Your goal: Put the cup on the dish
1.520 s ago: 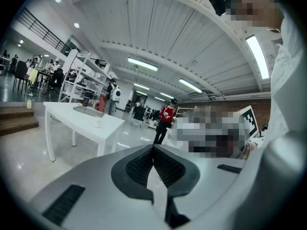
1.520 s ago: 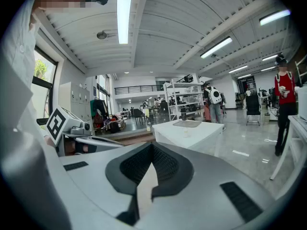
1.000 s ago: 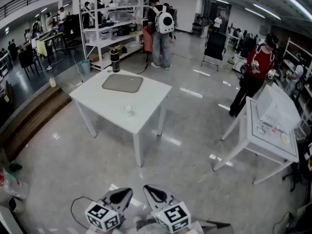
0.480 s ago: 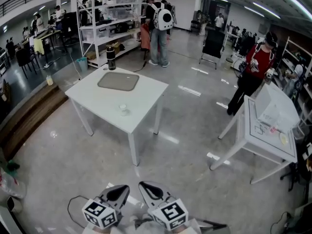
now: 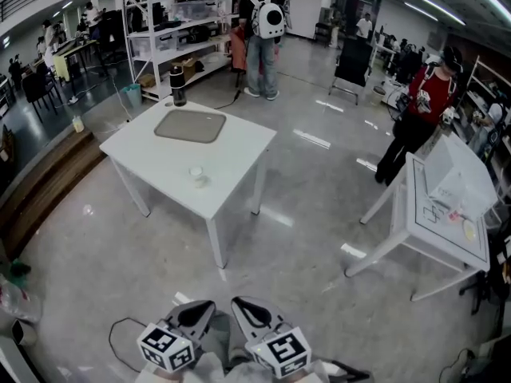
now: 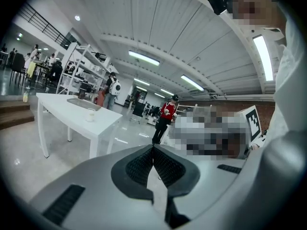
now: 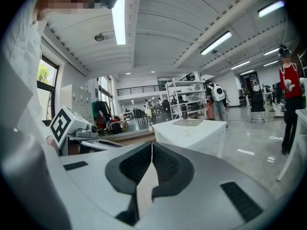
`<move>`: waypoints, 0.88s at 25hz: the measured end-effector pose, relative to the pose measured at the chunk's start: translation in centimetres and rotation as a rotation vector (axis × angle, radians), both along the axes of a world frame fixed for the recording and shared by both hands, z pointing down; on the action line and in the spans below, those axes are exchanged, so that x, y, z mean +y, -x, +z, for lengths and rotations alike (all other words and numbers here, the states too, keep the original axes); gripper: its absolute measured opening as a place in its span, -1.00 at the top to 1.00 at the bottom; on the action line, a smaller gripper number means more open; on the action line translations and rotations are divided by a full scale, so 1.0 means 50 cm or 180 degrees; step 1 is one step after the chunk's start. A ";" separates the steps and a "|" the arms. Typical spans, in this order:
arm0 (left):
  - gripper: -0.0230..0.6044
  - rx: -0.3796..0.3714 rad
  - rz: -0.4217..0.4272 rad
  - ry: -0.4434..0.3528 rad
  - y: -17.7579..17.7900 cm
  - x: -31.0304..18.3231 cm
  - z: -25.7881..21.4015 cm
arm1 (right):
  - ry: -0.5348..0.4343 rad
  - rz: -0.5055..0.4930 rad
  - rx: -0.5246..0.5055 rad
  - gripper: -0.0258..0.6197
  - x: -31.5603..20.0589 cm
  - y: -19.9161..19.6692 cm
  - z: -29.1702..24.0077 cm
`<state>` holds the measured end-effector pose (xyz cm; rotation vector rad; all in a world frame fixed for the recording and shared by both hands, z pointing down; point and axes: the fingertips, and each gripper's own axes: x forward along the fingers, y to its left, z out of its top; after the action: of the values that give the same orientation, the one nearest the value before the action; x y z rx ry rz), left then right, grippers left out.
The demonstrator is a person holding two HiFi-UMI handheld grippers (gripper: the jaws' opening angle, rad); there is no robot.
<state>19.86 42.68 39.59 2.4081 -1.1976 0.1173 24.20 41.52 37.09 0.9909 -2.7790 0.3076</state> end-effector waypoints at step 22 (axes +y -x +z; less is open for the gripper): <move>0.90 -0.0097 0.0450 -0.0044 0.262 -0.458 -0.005 | 0.0020 0.0098 0.0092 0.87 -0.463 0.307 -0.007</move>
<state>6.74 19.77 39.36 2.5103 -1.0433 0.1906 8.85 18.38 36.73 1.0294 -2.7376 0.3038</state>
